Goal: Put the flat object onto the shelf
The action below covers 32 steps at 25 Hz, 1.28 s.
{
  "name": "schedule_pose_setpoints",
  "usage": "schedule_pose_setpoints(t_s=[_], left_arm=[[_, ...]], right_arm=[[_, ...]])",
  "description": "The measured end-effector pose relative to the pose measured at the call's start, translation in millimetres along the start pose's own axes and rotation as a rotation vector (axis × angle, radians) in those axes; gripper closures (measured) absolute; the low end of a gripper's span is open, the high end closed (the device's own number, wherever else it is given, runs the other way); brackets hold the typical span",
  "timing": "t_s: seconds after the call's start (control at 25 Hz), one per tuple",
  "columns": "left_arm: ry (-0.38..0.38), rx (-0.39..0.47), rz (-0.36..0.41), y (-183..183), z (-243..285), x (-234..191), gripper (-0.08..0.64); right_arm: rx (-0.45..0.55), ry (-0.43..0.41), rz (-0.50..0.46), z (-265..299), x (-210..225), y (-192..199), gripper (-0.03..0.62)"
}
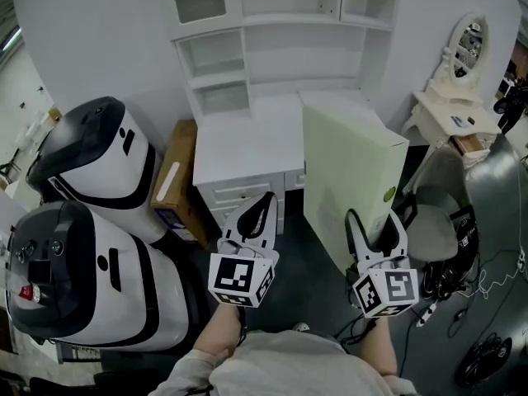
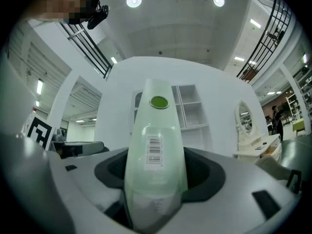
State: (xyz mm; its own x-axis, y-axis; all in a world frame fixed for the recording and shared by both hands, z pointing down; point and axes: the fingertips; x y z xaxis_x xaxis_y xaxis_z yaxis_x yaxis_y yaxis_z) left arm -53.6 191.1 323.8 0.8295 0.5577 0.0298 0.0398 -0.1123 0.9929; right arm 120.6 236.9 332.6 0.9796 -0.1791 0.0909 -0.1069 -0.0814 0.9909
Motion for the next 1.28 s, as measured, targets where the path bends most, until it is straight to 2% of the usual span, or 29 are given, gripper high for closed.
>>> schedule_pose_setpoints(t_s=[0.32,0.64,1.28], left_arm=[[-0.057,0.002,0.004,6,23,14,0.546],[-0.075,-0.013,0.031,14,51,-11,0.546],[0.043,0.011,0.011,15,159,-113,0.546]], right_arm=[[-0.036,-0.064,-0.013,17,30,7,0.301],[-0.028,-0.049,-0.005,56,38,12,0.299],[0.008,0.083,-0.019,179,32,10,0.299]])
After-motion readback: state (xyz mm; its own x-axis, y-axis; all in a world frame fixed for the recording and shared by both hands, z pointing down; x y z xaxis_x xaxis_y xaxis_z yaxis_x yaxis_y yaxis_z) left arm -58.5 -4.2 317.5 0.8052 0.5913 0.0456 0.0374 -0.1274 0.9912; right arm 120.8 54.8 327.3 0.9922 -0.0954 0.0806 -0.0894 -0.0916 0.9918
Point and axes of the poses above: the fingertips, and each gripper's own axes: z forward along the fingers, x to its right, y out of its underside
